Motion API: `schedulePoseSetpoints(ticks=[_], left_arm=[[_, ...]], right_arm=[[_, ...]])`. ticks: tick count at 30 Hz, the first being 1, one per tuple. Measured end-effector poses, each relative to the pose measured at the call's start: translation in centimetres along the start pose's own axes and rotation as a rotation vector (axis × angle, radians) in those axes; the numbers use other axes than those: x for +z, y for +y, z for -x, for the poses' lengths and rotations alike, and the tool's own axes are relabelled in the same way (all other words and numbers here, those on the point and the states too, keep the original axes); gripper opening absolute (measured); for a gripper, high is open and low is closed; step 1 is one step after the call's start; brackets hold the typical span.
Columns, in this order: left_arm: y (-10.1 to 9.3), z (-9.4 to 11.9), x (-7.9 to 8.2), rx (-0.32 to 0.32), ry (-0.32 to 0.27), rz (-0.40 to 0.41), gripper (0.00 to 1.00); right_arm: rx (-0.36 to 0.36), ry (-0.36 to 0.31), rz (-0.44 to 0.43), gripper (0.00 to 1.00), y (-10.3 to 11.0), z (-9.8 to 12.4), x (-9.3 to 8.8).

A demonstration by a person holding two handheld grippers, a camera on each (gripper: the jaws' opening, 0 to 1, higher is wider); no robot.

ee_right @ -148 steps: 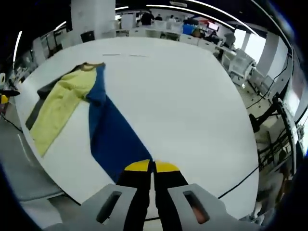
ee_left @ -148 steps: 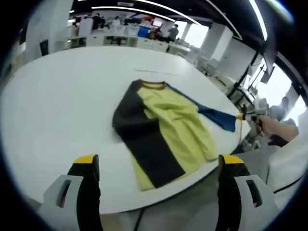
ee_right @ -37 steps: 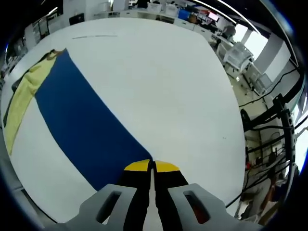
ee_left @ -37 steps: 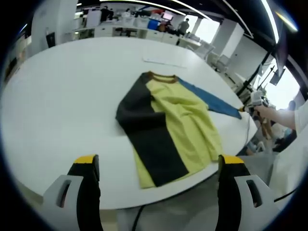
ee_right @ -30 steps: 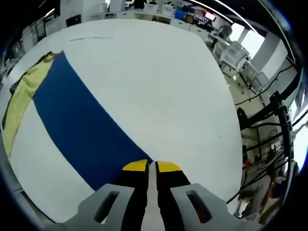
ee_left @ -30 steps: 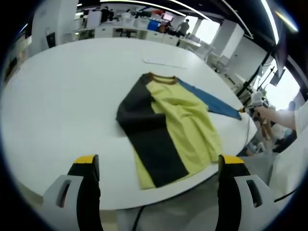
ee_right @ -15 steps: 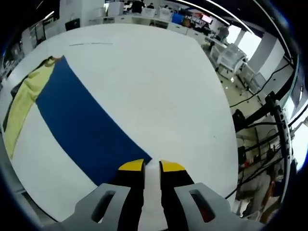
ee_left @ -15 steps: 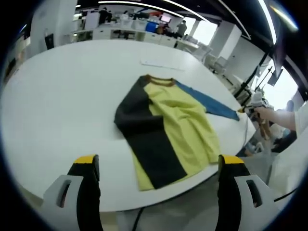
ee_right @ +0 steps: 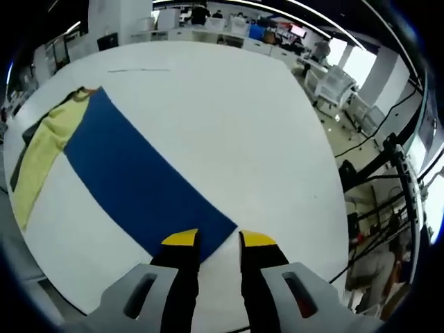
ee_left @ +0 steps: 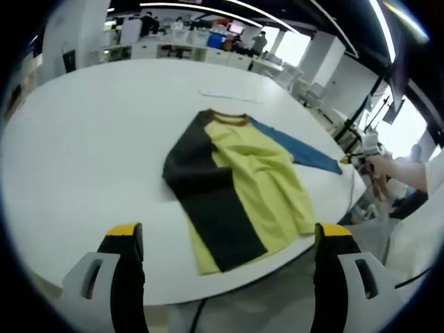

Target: Fold the garment on the visible template until the final outline fits inside the template.

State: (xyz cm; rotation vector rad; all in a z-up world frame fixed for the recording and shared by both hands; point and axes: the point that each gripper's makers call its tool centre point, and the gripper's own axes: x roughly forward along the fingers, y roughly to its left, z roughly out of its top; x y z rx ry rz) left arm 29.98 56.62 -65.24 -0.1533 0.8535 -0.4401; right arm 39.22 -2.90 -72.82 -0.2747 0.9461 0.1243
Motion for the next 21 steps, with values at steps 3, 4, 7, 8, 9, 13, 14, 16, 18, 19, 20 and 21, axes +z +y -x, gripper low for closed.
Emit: schedulePoseSetpoints(ticks=[3,4,7,8,9,13,14,16,18,19,20,21], left_arm=[[-0.2,0.0,0.0,-0.006,-0.003,-0.003,1.00],[-0.2,0.1,0.1,-0.007,-0.004,-0.005,1.00],[-0.2,0.2,0.1,-0.009,-0.008,-0.007,1.00],[-0.2,0.2,0.1,-0.009,-0.008,-0.008,1.00],[-0.2,0.3,0.1,-0.009,-0.009,-0.009,1.00],[-0.3,0.4,-0.1,-0.014,-0.009,-0.014,1.00],[-0.3,0.4,-0.1,-0.015,-0.009,-0.014,1.00],[-0.3,0.4,-0.2,-0.017,-0.011,-0.013,1.00],[-0.4,0.4,-0.2,-0.020,-0.013,-0.016,1.00],[-0.4,0.4,-0.2,-0.021,-0.013,-0.016,1.00],[-0.4,0.5,-0.2,-0.023,-0.014,-0.016,1.00],[-0.4,0.5,-0.2,-0.023,-0.015,-0.017,1.00]], right_arm=[[0.017,-0.007,0.015,0.26,1.1,0.1,0.0],[0.019,-0.011,0.016,0.27,1.3,0.1,0.1],[0.030,-0.029,0.021,0.32,2.1,0.4,0.6],[0.033,-0.037,0.019,0.35,2.4,0.6,0.8],[0.038,-0.046,0.018,0.36,2.7,0.7,1.0],[0.058,-0.064,0.020,0.42,3.9,1.2,1.5],[0.065,-0.067,0.025,0.44,4.3,1.3,1.5],[0.077,-0.072,0.032,0.46,5.1,1.5,1.6],[0.091,-0.081,0.035,0.47,6.0,1.8,1.7],[0.095,-0.082,0.038,0.48,6.3,1.8,1.7],[0.099,-0.084,0.039,0.49,6.5,1.9,1.7],[0.103,-0.086,0.039,0.50,6.7,2.0,1.7]])
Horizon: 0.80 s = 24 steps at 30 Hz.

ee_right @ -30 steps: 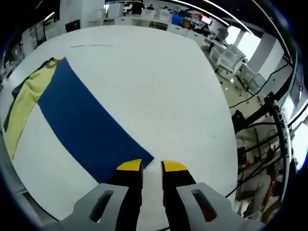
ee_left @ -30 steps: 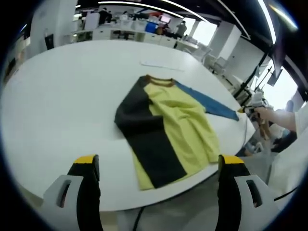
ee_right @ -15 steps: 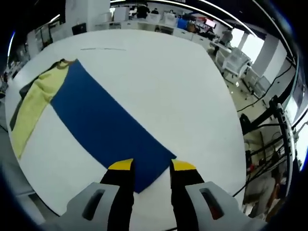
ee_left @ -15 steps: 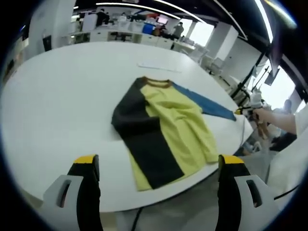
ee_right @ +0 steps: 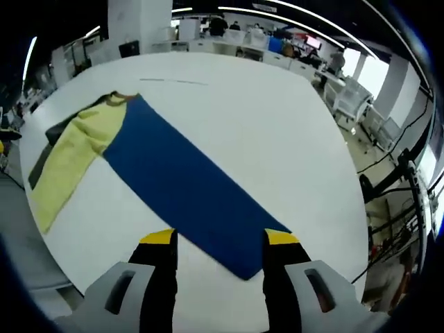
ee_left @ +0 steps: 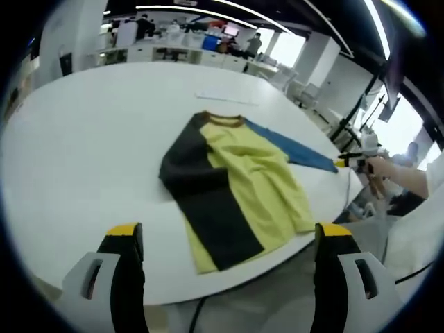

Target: Fold the garment on the visible template until the final outline fits inside the template.

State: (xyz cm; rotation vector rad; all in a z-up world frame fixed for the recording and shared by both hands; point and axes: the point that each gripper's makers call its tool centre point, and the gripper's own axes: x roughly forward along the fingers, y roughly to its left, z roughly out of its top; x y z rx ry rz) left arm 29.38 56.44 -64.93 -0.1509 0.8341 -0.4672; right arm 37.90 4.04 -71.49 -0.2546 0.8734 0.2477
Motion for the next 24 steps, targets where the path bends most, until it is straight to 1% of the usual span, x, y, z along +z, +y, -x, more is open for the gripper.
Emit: schedulePoseSetpoints(ticks=[10,14,24], left_arm=[[0.0,0.2,-0.4,-0.004,0.004,-0.003,1.00],[0.0,0.2,-0.5,-0.007,0.004,-0.003,1.00],[0.3,0.6,-0.6,-0.006,-0.003,-0.003,1.00]], right_arm=[[0.027,-0.041,0.003,0.57,2.0,0.9,0.8],[0.040,-0.065,0.008,0.61,3.2,1.6,1.3],[0.095,-0.077,0.000,0.70,6.3,2.1,1.3]])
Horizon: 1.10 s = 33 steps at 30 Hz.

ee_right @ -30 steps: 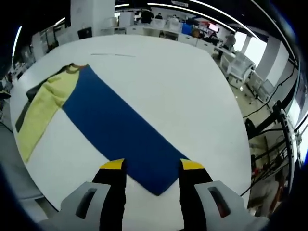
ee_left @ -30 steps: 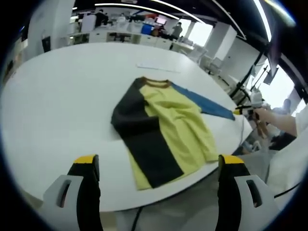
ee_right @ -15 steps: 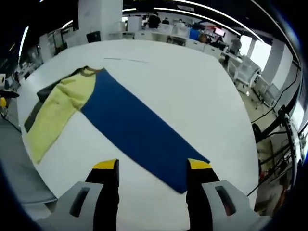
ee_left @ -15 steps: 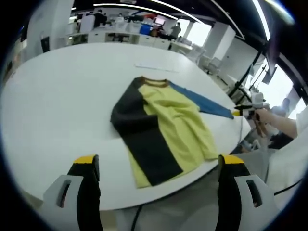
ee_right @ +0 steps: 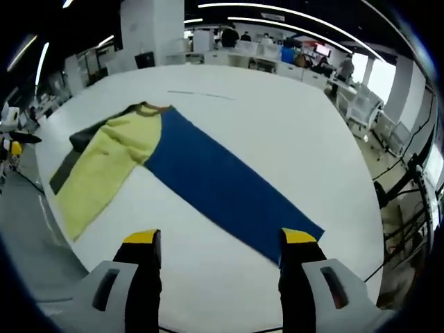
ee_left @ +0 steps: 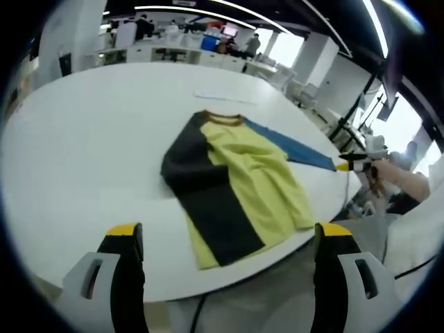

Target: Fold the garment on the visible template until the final outline fits inside the template.

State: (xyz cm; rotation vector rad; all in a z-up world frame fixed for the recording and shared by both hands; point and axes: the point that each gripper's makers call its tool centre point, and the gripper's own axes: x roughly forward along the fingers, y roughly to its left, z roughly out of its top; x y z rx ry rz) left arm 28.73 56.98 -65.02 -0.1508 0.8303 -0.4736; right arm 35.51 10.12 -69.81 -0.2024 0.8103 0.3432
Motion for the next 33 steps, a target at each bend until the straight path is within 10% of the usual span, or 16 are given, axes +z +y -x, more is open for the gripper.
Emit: schedulePoseSetpoints(ticks=[33], left_arm=[[-0.1,0.5,-0.9,-0.034,0.014,-0.027,0.99]], right_arm=[[0.199,-0.093,-0.049,1.00,10.3,3.5,1.6]])
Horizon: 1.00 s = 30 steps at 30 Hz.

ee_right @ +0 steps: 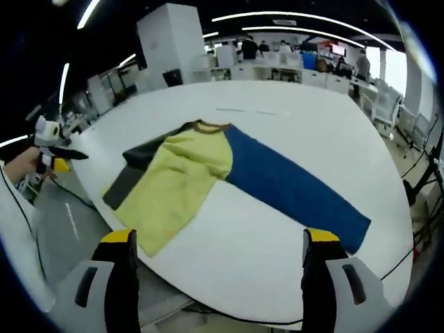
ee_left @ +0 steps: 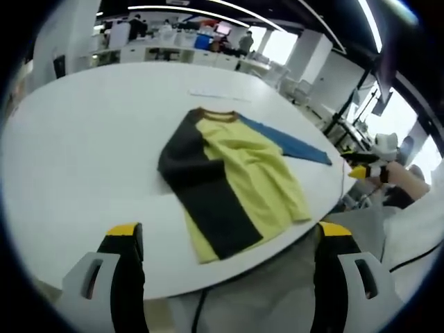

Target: Fold the garment on the visible template until the final outline fits inside the template.

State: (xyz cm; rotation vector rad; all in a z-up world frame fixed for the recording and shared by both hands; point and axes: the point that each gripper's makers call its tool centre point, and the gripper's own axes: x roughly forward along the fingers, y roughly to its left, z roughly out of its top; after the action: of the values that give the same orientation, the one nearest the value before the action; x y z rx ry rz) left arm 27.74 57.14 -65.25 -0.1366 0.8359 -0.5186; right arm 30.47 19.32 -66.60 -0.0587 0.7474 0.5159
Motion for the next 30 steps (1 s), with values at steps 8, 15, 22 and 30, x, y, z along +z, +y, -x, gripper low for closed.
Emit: schedulePoseSetpoints(ticks=[8,15,22,30], left_arm=[[-0.3,0.1,-0.1,-0.012,0.005,-0.012,0.99],[-0.6,0.3,-0.2,-0.020,0.006,-0.025,0.99],[-0.7,0.5,-0.5,-0.024,0.010,-0.029,0.99],[-0.5,0.9,-0.7,-0.022,0.011,-0.033,0.99]], right_arm=[[0.015,-0.002,-0.016,1.00,1.7,0.8,-0.4],[0.019,-0.010,-0.009,1.00,3.0,1.5,-0.7],[0.021,-0.027,-0.020,1.00,3.8,2.2,-0.7],[0.023,-0.037,-0.005,1.00,4.3,2.6,-0.4]])
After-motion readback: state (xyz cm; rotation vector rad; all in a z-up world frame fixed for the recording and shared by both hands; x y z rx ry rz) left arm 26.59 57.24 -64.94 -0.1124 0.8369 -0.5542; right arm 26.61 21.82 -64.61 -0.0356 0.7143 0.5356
